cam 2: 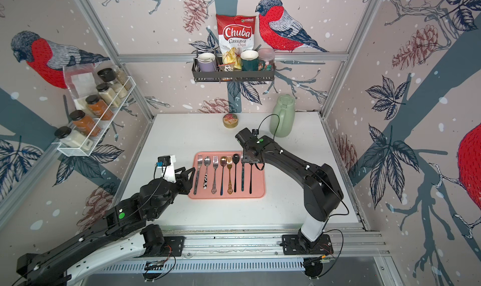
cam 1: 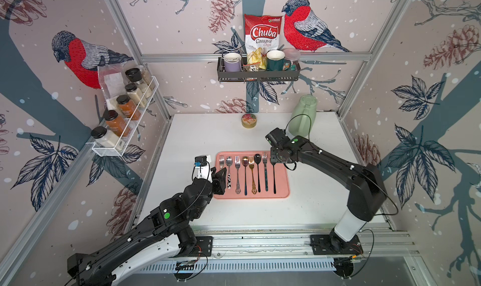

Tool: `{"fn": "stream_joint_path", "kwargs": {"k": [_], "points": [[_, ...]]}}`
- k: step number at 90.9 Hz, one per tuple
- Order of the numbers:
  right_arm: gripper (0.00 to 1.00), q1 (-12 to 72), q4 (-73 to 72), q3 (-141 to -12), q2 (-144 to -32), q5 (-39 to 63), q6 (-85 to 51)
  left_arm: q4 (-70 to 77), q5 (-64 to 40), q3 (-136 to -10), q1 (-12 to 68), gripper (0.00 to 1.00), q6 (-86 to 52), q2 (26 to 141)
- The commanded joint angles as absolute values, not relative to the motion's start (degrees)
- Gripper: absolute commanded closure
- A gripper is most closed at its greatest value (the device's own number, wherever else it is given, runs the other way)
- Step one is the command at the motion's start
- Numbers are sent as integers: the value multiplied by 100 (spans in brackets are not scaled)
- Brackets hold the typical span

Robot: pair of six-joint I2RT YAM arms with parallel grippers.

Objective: Set the spoon and fork side by side
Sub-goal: Reset both arms

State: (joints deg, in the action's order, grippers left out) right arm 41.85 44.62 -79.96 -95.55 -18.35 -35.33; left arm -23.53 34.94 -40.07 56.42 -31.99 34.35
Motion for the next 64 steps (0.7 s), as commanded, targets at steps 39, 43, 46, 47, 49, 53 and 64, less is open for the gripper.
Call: {"fn": "stream_joint_path", "kwargs": {"k": [39, 43, 46, 47, 49, 53, 64], "points": [[15, 1950, 1481, -4616, -5999, -1734, -1467, 469, 3266, -3209, 2792, 10, -1478, 4856], [9, 1726, 1154, -4358, -5935, -1666, -1389, 981, 3453, -2963, 2590, 9, -1265, 5016], [2, 1542, 924, -4188, -5920, -1543, -1234, 1345, 3524, -2753, 2417, 8, -1125, 5143], [2, 1487, 849, -4133, -5926, -1501, -1184, 1433, 3529, -2686, 2351, 8, -1107, 5186], [1, 1394, 669, -4000, -5942, -1485, -1041, 1611, 3517, -2579, 2220, 7, -1052, 5247], [1, 1260, 327, -3800, -5979, -1559, -879, 1907, 3500, -2378, 1951, 7, -941, 5349], [1, 829, -695, -3242, -6186, -1775, -611, 3199, 3346, -1670, 1120, 5, -665, 5840]]}}
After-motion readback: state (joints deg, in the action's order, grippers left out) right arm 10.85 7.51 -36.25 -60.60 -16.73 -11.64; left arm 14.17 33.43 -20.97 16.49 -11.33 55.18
